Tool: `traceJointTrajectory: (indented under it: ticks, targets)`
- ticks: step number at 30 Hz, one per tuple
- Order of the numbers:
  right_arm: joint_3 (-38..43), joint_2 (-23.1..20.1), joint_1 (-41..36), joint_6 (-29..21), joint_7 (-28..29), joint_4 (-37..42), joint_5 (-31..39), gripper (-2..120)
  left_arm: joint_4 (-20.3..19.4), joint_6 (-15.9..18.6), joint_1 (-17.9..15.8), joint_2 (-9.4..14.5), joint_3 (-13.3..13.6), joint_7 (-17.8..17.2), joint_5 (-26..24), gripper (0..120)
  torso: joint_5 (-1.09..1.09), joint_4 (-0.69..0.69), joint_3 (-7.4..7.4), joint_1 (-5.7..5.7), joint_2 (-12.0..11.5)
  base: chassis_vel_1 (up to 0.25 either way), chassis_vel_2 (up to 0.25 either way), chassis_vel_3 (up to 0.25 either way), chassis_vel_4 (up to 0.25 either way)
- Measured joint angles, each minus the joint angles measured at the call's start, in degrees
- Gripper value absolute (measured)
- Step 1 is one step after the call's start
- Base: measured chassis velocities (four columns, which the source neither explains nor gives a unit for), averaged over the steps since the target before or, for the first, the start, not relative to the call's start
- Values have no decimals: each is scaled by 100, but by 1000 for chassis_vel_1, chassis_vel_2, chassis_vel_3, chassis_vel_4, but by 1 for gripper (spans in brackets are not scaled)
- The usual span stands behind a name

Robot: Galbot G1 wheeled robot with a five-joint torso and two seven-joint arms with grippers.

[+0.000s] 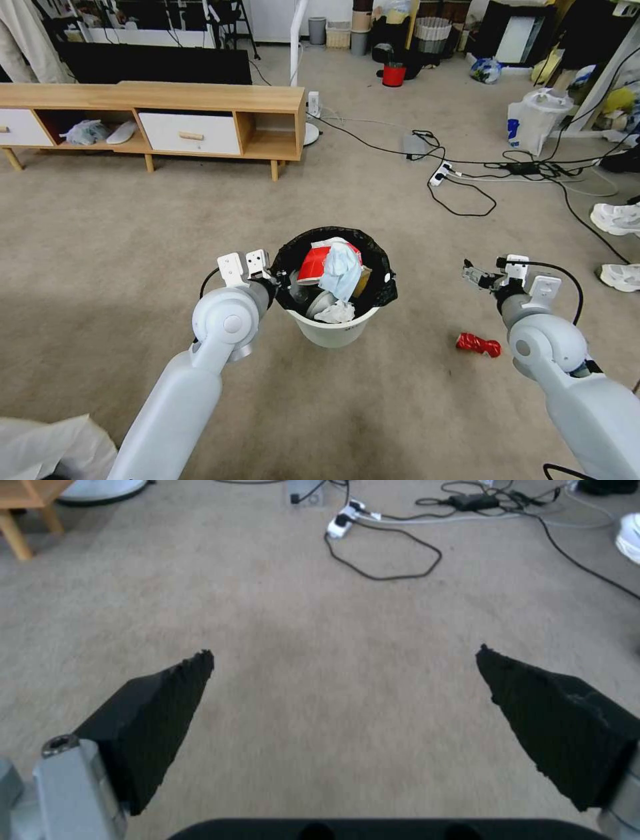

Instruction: Pick up the trash bin and place the garbage on the floor into it.

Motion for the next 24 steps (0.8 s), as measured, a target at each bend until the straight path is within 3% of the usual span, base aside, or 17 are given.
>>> traceJointTrajectory:
  ticks: [4,8,21,24]
  targets:
    - [-4,-1,-10,0,1,-11,-69,100,6,-1,-5,-17,-1,0,17,2,3,6,2,1,0,-212,212,238,-205]
    - [-5,-8,5,9,-5,-26,-82,100,12,-1,-13,-22,-1,0,25,2,-2,0,2,2,0,-137,113,129,-117]
    - [-3,-6,47,23,-47,-62,-151,100,26,-1,-19,-35,-1,8,44,2,0,1,-1,0,0,3,-4,-7,1]
    - [20,-2,77,-107,82,3,224,100,22,-2,-1,-33,-11,9,51,2,0,1,-1,0,0,0,0,0,0]
